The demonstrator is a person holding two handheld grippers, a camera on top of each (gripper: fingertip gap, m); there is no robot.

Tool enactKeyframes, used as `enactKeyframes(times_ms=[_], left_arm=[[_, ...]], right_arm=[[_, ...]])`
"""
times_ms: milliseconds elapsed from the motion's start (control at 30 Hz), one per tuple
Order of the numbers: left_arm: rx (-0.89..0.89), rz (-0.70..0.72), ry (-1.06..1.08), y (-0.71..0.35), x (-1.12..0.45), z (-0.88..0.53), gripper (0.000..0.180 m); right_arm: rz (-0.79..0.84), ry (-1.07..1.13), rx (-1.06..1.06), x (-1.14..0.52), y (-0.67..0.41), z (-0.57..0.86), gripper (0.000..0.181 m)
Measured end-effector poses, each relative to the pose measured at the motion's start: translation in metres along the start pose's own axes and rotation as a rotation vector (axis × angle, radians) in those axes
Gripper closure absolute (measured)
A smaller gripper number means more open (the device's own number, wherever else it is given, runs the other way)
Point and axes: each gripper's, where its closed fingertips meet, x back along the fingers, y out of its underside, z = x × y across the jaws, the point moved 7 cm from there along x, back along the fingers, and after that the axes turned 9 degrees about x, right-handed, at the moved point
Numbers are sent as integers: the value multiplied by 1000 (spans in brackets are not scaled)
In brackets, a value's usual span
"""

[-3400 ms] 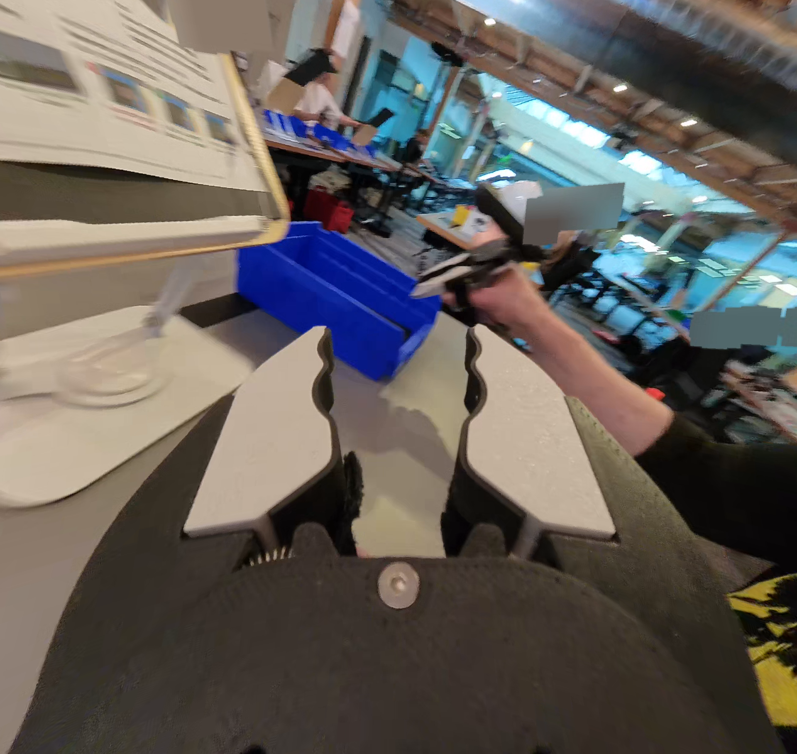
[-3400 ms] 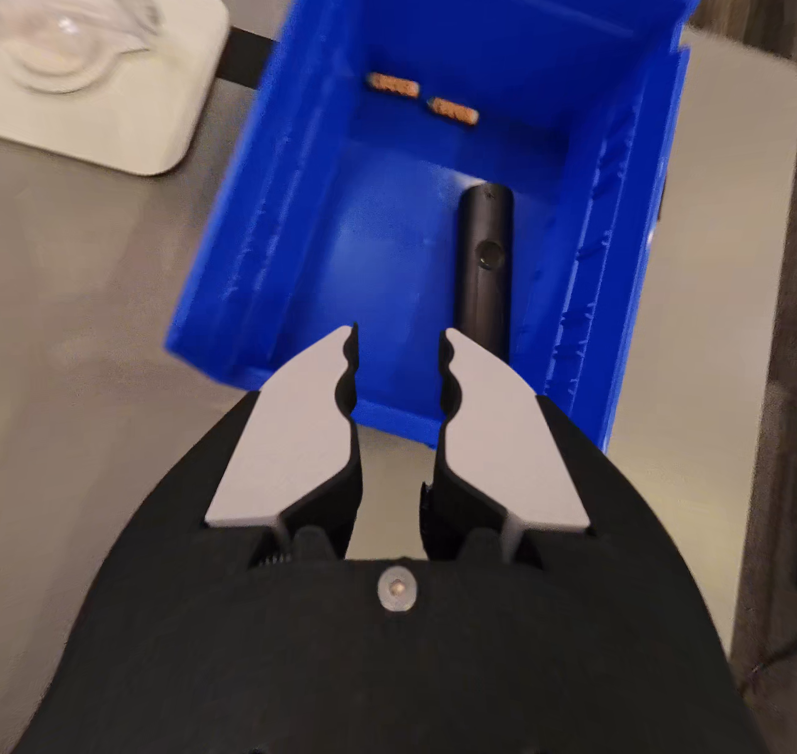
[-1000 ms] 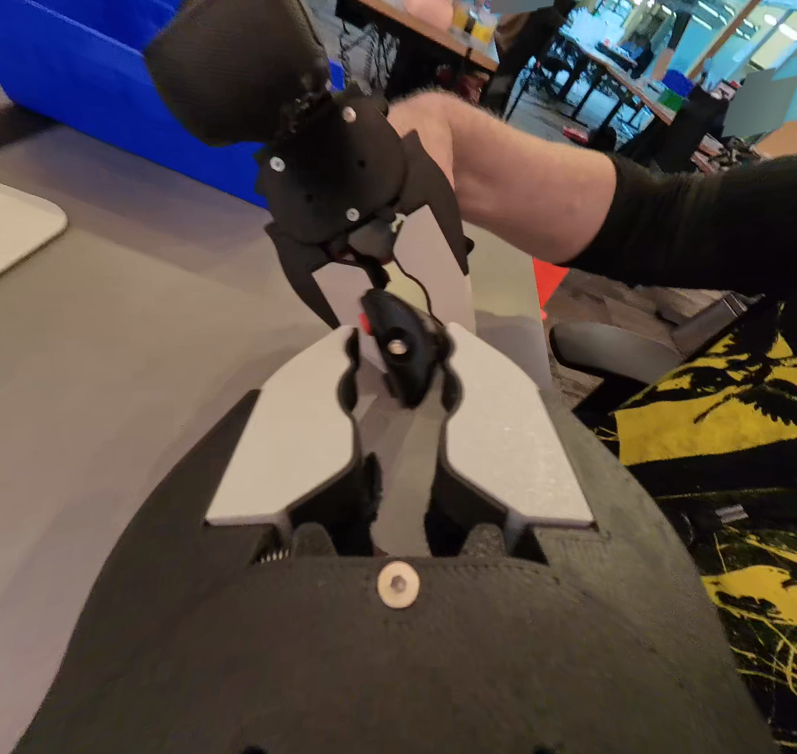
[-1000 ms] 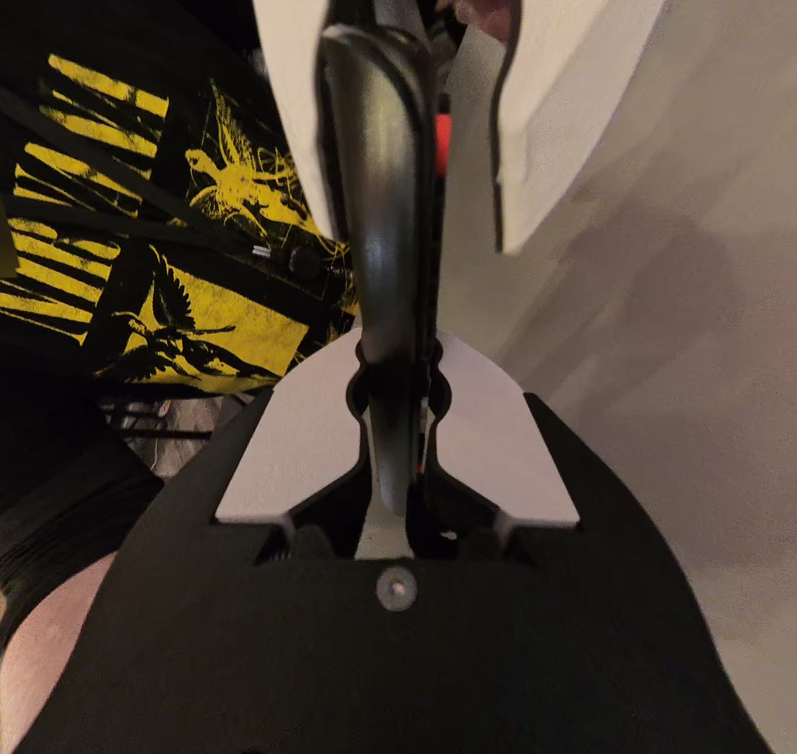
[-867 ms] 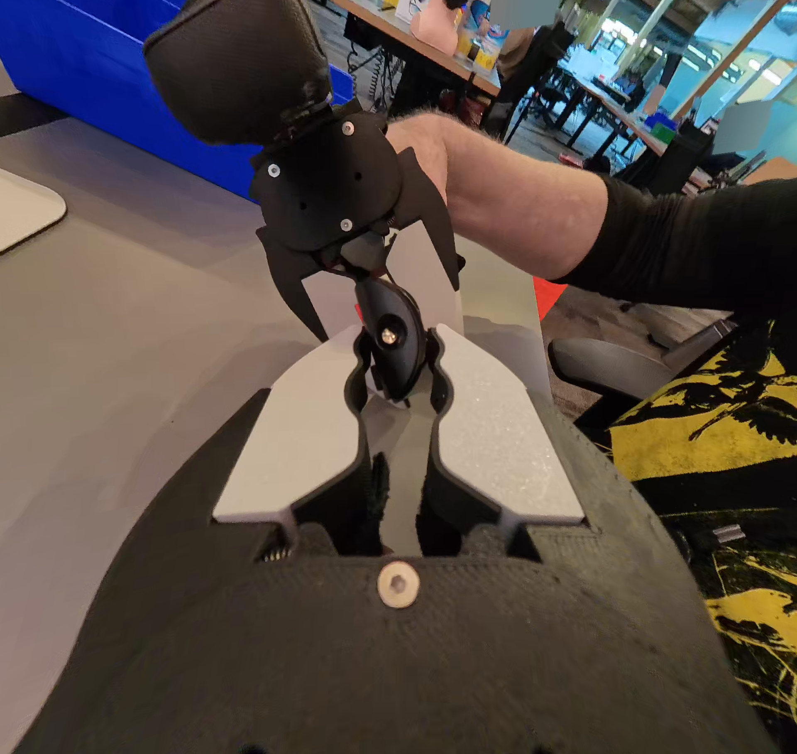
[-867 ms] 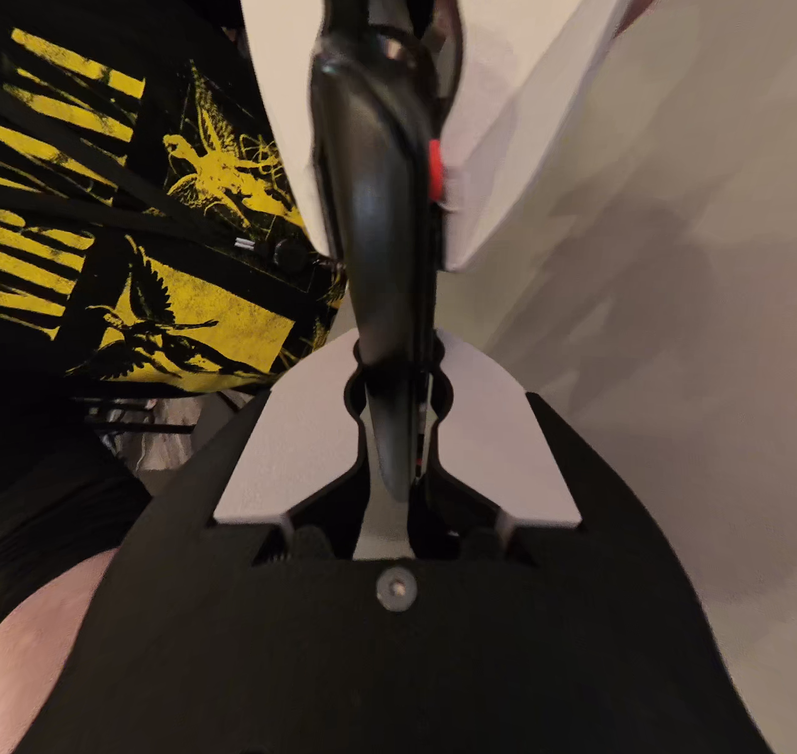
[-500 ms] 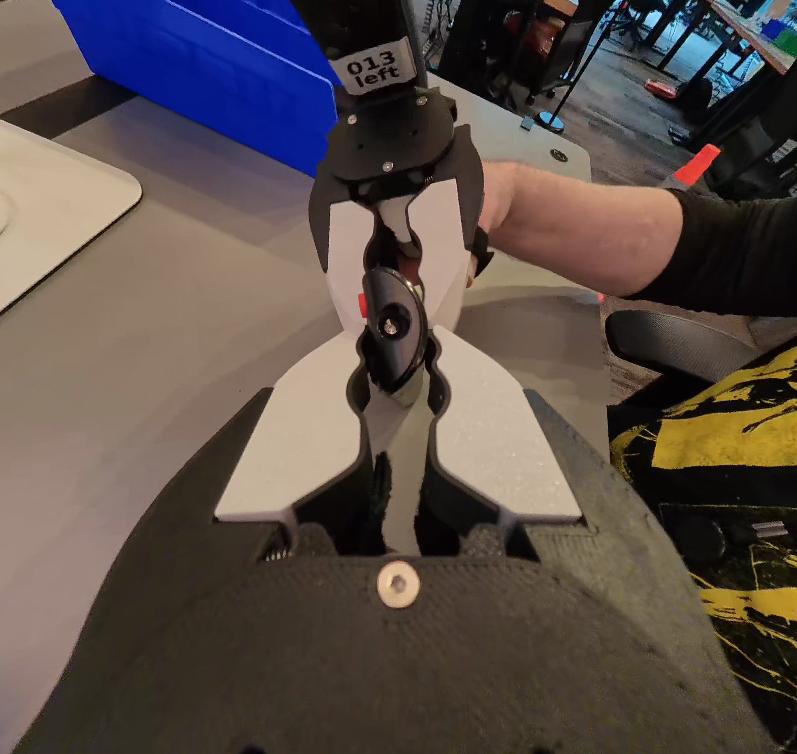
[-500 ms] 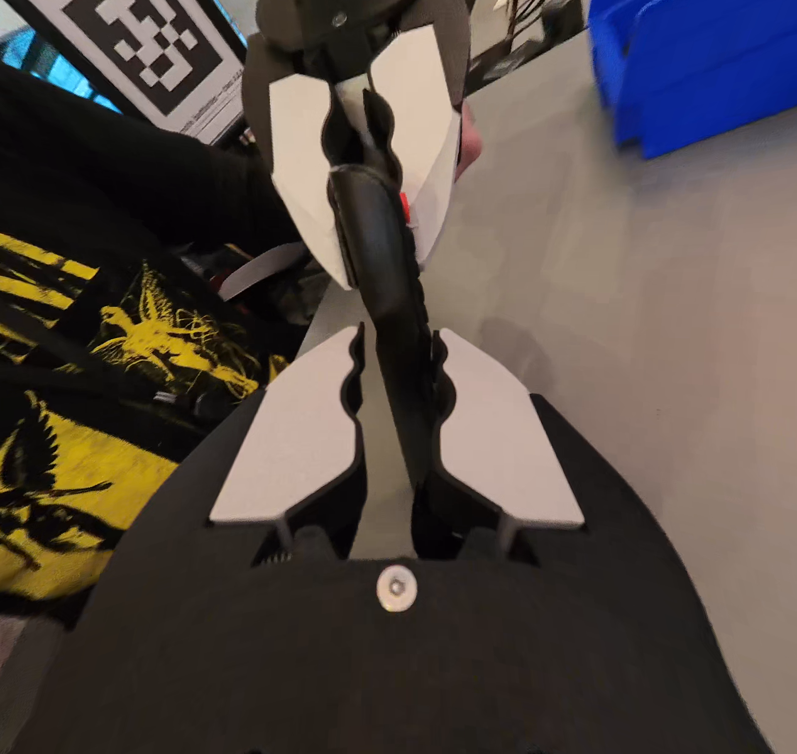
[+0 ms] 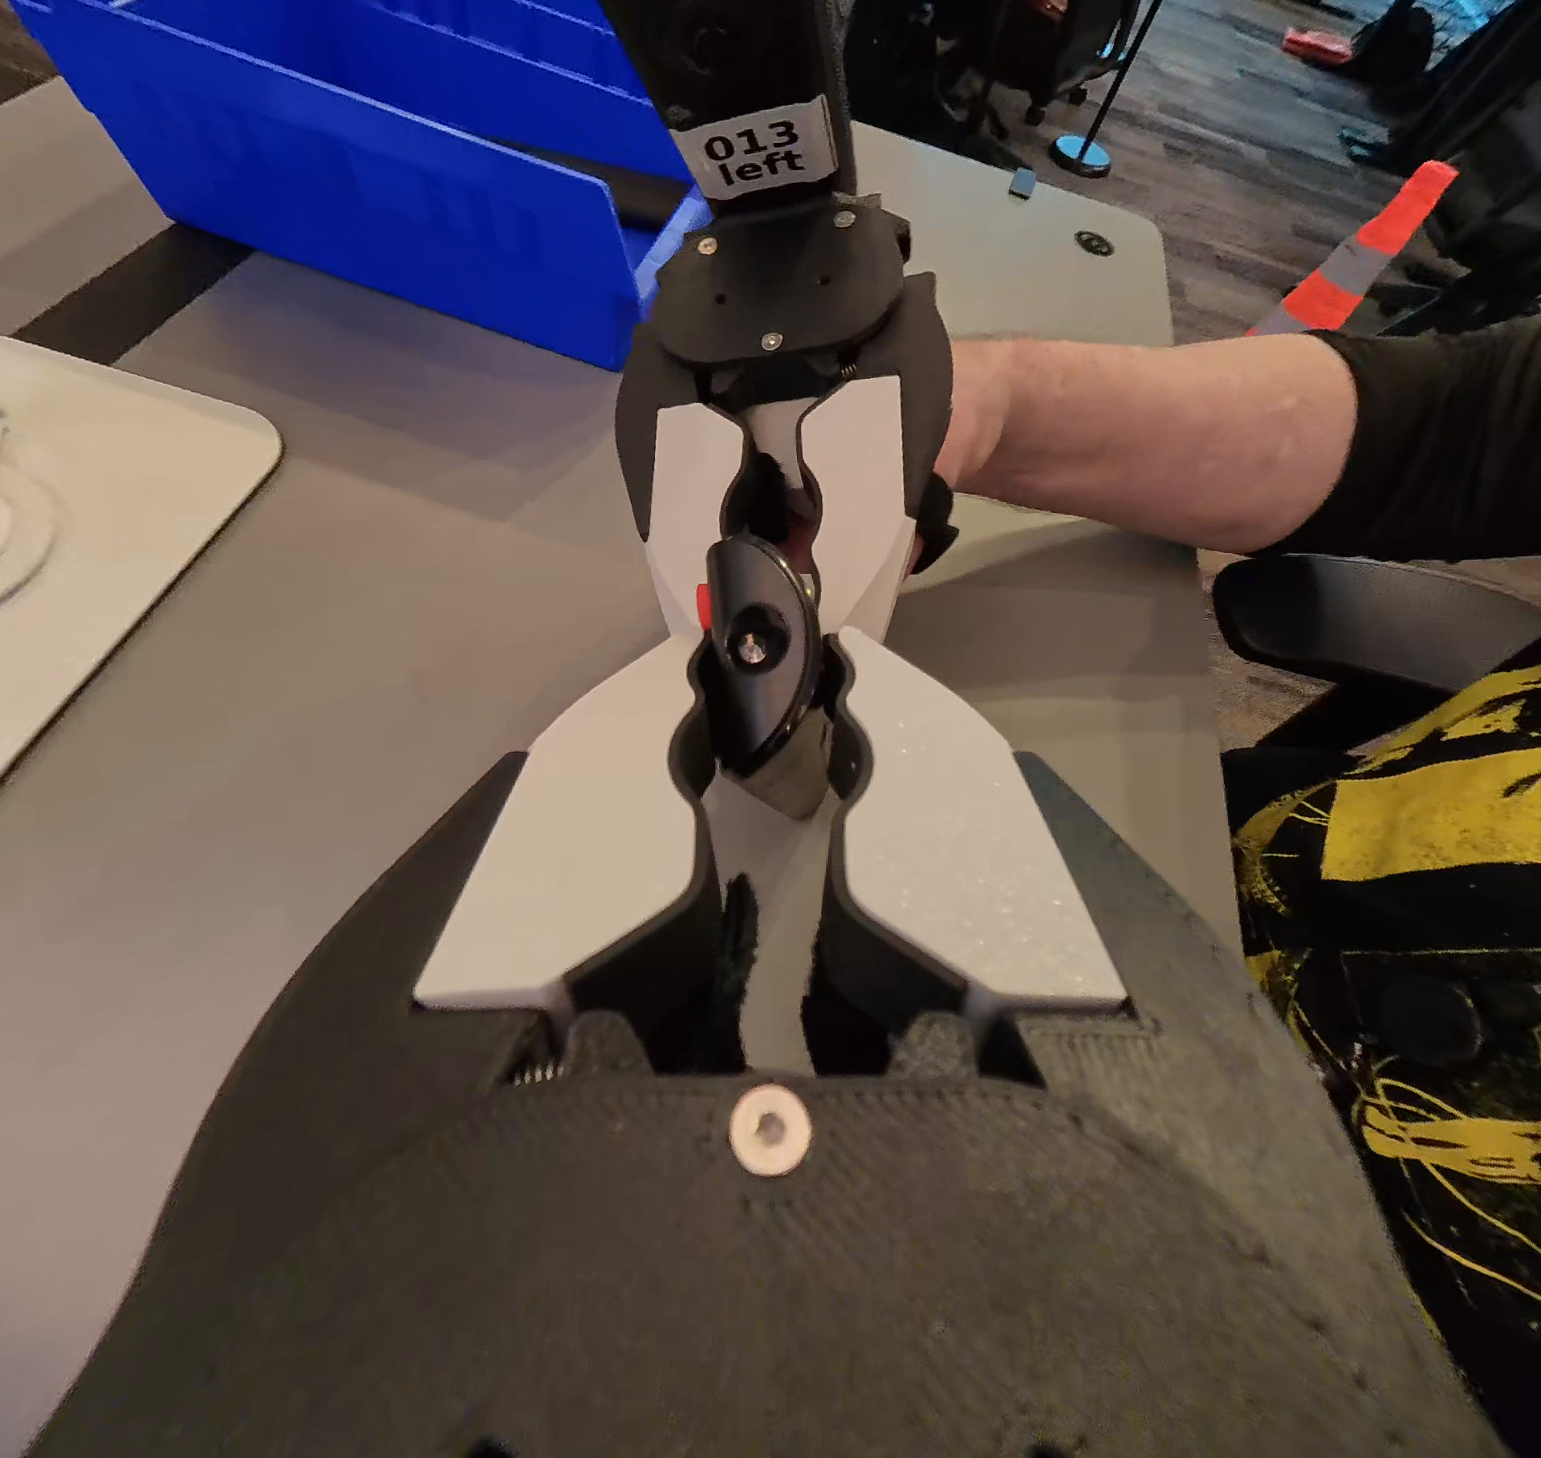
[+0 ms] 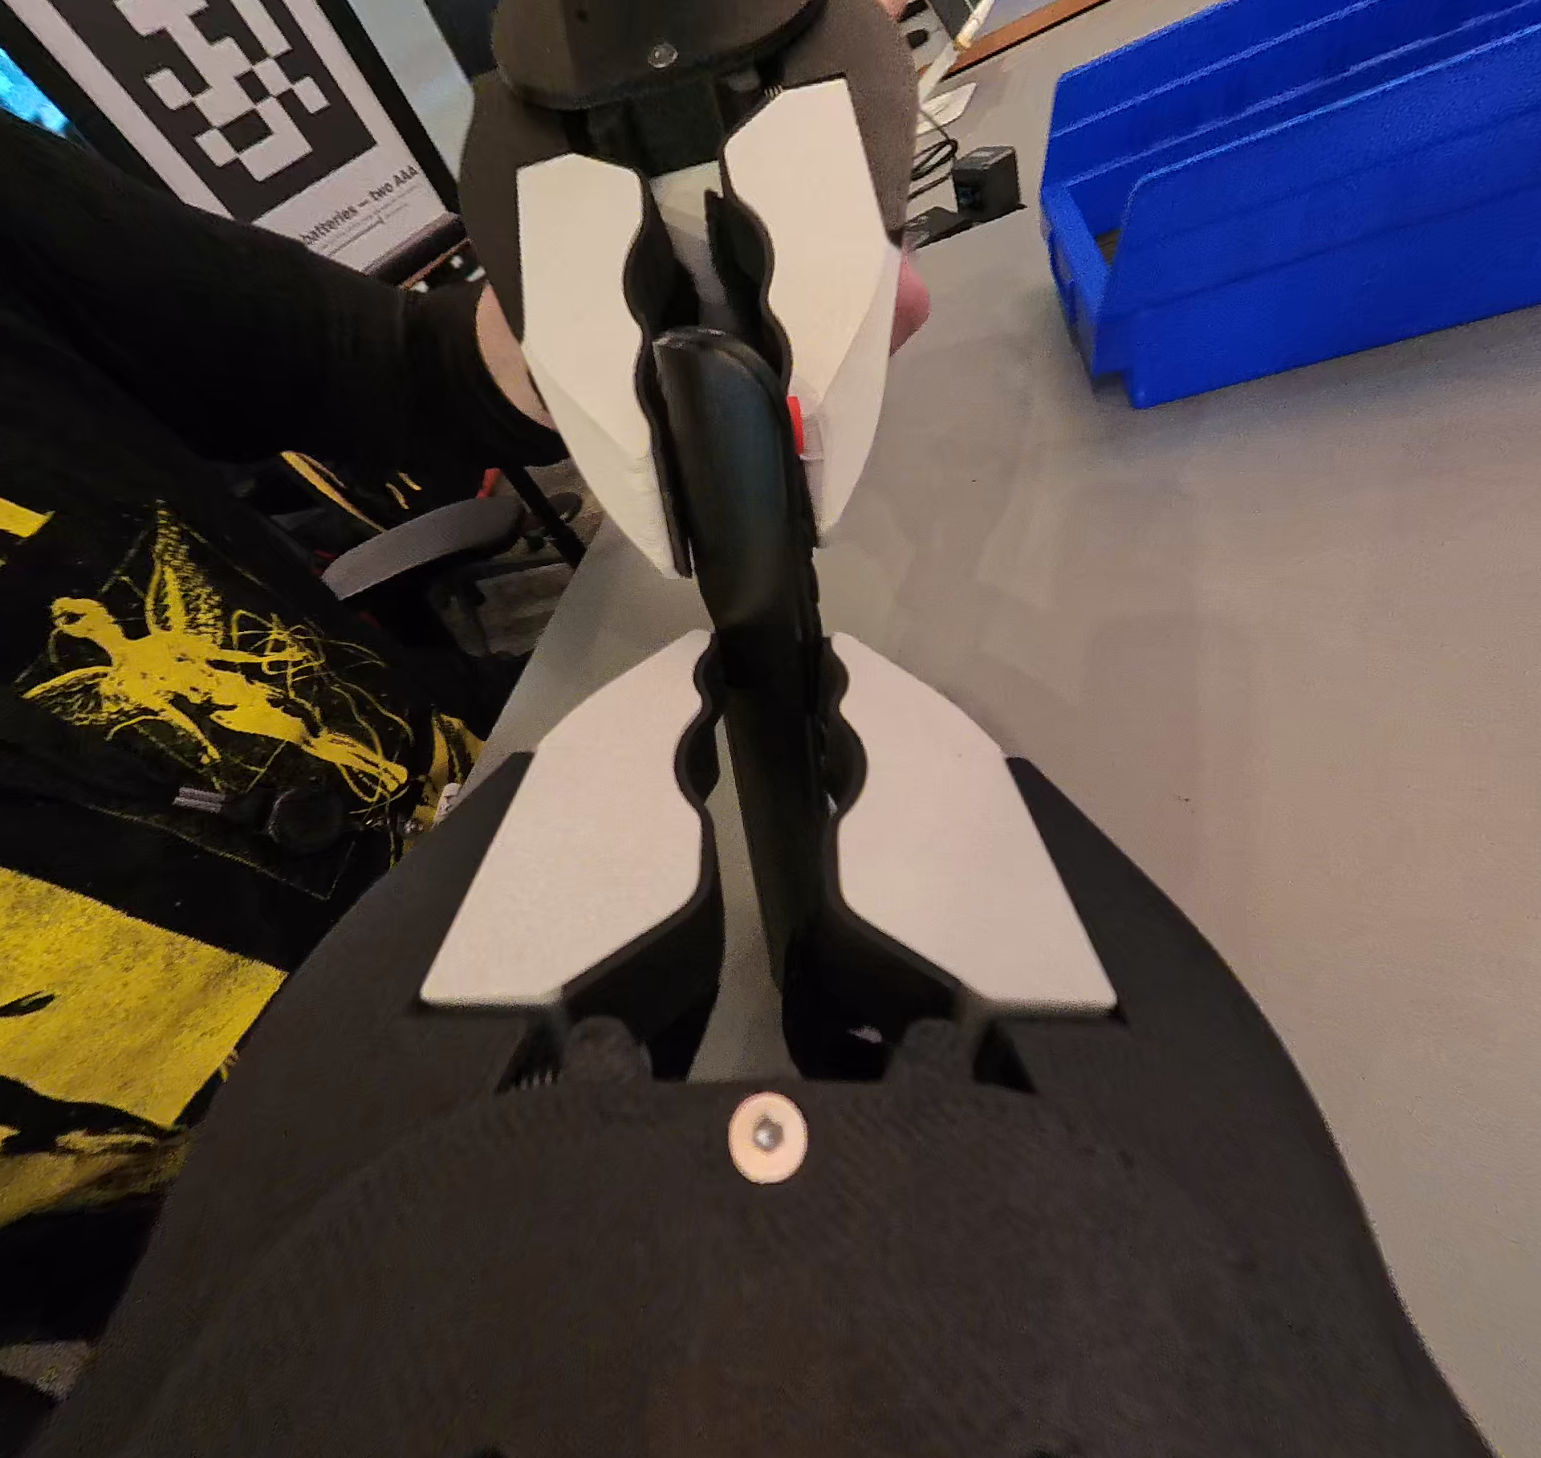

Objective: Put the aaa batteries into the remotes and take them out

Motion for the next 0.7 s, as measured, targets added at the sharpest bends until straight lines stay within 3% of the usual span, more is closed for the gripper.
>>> enactKeyframes(times_ms=[467, 700], left_arm=[[-8, -37, -59, -8, -6, 1, 156], [142, 95, -83, -1, -1, -17, 156]], right_arm=[[34, -5, -24, 4, 14, 1, 155], [-29, 152, 6, 27, 16, 11, 147]])
